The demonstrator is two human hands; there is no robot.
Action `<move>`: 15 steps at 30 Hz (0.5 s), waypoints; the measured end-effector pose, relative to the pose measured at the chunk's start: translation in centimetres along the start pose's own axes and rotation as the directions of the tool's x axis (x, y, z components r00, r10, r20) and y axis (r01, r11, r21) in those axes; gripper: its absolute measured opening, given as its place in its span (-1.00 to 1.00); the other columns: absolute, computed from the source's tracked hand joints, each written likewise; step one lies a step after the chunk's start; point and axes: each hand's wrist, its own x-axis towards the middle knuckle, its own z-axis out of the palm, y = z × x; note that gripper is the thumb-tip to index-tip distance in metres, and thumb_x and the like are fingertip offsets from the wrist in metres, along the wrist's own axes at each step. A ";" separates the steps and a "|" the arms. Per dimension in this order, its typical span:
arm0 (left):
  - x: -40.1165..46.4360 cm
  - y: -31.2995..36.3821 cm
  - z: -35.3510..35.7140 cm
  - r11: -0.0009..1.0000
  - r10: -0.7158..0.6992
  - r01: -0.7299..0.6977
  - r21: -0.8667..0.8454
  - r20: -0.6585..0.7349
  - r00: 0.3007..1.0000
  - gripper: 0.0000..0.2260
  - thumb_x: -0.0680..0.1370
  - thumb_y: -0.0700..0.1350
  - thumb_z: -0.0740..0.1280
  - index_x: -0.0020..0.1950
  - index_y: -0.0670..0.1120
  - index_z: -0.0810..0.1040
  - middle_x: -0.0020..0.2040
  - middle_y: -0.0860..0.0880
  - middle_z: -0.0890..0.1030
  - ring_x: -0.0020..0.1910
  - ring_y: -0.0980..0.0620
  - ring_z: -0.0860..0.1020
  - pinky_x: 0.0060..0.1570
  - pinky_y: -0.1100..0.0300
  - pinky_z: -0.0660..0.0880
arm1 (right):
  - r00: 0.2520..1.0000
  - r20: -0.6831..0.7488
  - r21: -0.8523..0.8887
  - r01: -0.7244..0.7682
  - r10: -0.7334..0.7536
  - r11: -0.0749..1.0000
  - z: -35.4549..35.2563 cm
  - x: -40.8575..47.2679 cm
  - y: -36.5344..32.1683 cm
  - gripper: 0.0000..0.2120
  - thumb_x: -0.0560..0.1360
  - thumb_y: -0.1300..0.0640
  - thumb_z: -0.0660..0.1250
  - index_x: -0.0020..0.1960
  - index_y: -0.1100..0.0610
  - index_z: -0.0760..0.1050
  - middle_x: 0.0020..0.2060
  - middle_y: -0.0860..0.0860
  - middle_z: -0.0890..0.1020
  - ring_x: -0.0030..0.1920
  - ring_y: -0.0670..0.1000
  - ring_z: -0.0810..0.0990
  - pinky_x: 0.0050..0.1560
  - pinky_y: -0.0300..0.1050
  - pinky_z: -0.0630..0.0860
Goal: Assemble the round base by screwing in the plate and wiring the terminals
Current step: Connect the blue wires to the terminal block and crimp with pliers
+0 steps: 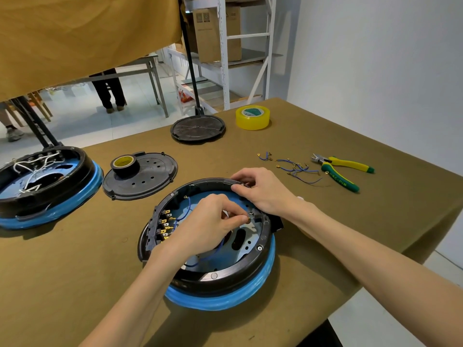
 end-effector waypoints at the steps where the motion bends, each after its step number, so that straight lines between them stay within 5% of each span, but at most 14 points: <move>1: 0.0 0.0 0.0 1.000 0.002 -0.002 -0.001 -0.002 1.000 -0.91 0.60 0.03 0.44 -0.03 0.14 0.75 -0.15 0.07 0.57 -0.24 0.25 0.49 -0.19 0.27 0.35 | 1.000 -0.010 0.009 0.000 0.001 1.000 0.1 0.0 0.0 -0.82 0.59 0.10 0.42 0.18 0.05 0.67 0.01 -0.06 0.72 0.04 -0.05 0.67 0.12 -0.13 0.56; 6: 0.1 0.2 0.2 1.000 -0.003 0.003 -0.029 -0.013 1.000 -0.91 0.59 0.01 0.45 -0.10 0.15 0.73 -0.18 0.10 0.57 -0.31 0.29 0.49 -0.27 0.34 0.33 | 0.995 -0.086 0.097 -0.035 0.043 0.995 0.6 -0.5 0.1 -0.88 0.57 0.11 0.45 0.09 0.05 0.69 -0.09 -0.10 0.72 -0.06 -0.12 0.67 -0.05 -0.30 0.51; 11: 0.1 0.5 0.3 0.999 -0.014 0.012 -0.044 -0.036 0.999 -0.91 0.57 -0.01 0.48 -0.13 0.14 0.72 -0.28 0.15 0.62 -0.40 0.26 0.50 -0.35 0.40 0.37 | 0.985 -0.144 0.219 -0.062 0.095 0.974 0.9 -1.0 0.0 -0.88 0.55 0.07 0.47 0.01 0.10 0.71 -0.17 -0.09 0.73 -0.13 -0.11 0.68 -0.08 -0.22 0.59; 15: -0.1 0.3 -0.1 0.998 -0.014 0.011 -0.063 -0.043 0.999 -0.95 0.53 -0.01 0.52 -0.13 0.08 0.74 -0.33 0.21 0.65 -0.47 0.26 0.49 -0.40 0.45 0.38 | 0.974 -0.211 0.205 -0.042 0.086 0.978 0.9 -1.6 0.1 -0.55 0.68 -0.07 0.23 -0.19 0.20 0.64 -0.37 -0.04 0.62 -0.33 -0.06 0.51 -0.23 -0.11 0.43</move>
